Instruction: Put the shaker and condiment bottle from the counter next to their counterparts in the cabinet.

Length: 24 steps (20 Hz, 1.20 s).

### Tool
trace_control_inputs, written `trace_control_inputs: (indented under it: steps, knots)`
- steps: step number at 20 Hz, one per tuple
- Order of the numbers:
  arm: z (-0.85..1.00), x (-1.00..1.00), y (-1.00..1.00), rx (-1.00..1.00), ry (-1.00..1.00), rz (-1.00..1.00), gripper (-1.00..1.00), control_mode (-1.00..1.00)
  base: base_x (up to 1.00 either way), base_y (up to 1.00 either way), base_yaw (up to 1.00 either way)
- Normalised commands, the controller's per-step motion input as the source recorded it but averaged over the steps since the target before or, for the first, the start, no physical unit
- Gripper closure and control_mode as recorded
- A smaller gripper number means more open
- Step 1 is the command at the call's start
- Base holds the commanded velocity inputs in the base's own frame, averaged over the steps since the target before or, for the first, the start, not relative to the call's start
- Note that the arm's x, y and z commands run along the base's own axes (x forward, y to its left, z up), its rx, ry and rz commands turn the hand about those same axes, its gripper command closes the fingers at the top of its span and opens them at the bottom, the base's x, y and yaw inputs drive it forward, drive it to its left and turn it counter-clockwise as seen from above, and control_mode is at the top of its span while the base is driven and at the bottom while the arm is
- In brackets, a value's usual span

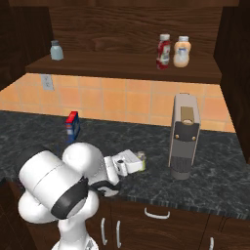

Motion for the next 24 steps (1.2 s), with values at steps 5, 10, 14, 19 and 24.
trace_control_inputs:
  steps: [5, 10, 14, 19, 24]
  knots:
    - [0.87, -0.39, 0.33, -0.26, -0.44, 0.17, 1.00, -1.00, 0.00, 0.00, 0.00]
    - [1.00, -0.34, 0.69, -0.33, -0.41, 0.29, 1.00, -1.00, 0.00, 0.00, 0.00]
    - [1.00, -0.37, 0.67, -0.31, -0.35, 0.36, 1.00, -1.00, 0.00, 0.00, 0.00]
    - [0.99, -0.12, 0.60, -0.17, -0.17, 0.35, 1.00, -1.00, 0.00, 0.00, 0.00]
    - [1.00, 0.00, 0.53, -0.05, -0.03, 0.40, 1.00, -1.00, 0.00, 0.00, 0.00]
